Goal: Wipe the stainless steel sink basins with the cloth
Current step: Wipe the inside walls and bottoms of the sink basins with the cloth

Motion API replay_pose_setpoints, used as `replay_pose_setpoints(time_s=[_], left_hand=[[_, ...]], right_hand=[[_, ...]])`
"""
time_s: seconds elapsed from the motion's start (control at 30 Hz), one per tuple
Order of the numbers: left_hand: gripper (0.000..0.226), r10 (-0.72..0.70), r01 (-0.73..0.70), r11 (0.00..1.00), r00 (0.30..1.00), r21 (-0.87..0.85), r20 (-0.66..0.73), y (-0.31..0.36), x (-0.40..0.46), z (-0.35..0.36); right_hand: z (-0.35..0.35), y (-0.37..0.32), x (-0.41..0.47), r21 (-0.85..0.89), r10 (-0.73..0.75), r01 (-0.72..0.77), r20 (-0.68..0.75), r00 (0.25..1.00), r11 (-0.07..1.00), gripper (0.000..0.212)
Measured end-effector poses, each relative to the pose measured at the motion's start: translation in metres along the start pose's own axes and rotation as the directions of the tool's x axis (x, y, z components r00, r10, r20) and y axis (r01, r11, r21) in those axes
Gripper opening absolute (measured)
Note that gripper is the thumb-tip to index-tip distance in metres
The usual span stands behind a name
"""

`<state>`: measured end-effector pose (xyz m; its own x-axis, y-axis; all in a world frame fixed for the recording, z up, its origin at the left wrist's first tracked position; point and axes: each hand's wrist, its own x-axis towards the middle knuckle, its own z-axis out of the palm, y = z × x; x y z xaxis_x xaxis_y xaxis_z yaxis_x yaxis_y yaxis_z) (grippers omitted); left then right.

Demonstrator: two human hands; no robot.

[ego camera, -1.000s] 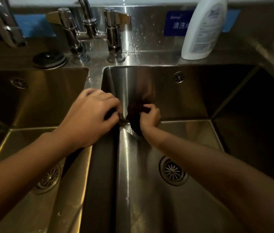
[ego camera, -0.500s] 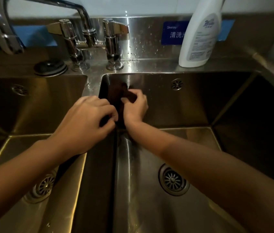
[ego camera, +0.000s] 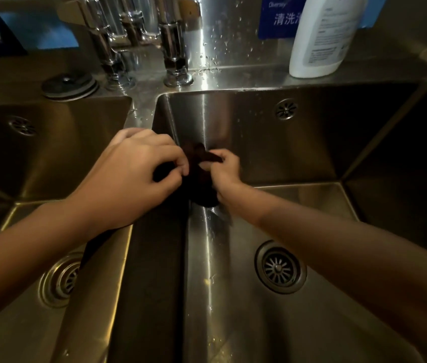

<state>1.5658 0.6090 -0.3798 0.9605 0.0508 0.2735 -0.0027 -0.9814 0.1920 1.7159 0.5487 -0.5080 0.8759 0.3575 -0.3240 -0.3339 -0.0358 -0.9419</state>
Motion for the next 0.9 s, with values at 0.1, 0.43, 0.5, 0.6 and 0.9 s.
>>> replay_pose_setpoints(time_s=[0.1,0.43,0.5,0.6,0.9], left_hand=[[0.027,0.002,-0.002,1.0,1.0,0.002,0.004,0.0,0.0,0.0],[0.025,0.013,-0.013,1.0,1.0,0.001,0.016,-0.001,-0.001,0.002],[0.024,0.022,-0.022,1.0,1.0,0.003,0.016,-0.002,0.0,0.003],[0.023,0.021,-0.021,1.0,1.0,-0.002,0.013,-0.003,0.0,0.003],[0.026,0.012,-0.014,0.999,0.999,0.031,0.05,0.002,-0.001,-0.001]], right_hand=[[-0.004,-0.047,-0.013,0.083,-0.146,0.149,-0.04,0.988,0.985,0.028],[-0.016,-0.035,0.003,0.193,-0.014,0.051,-0.188,0.982,0.98,0.033],[-0.014,-0.007,0.01,0.169,0.06,-0.024,-0.216,0.974,0.985,0.037],[-0.018,0.027,0.015,0.076,0.164,-0.148,-0.275,0.947,0.986,0.038],[-0.039,-0.028,-0.001,0.199,0.098,-0.063,-0.17,0.981,0.978,0.036]])
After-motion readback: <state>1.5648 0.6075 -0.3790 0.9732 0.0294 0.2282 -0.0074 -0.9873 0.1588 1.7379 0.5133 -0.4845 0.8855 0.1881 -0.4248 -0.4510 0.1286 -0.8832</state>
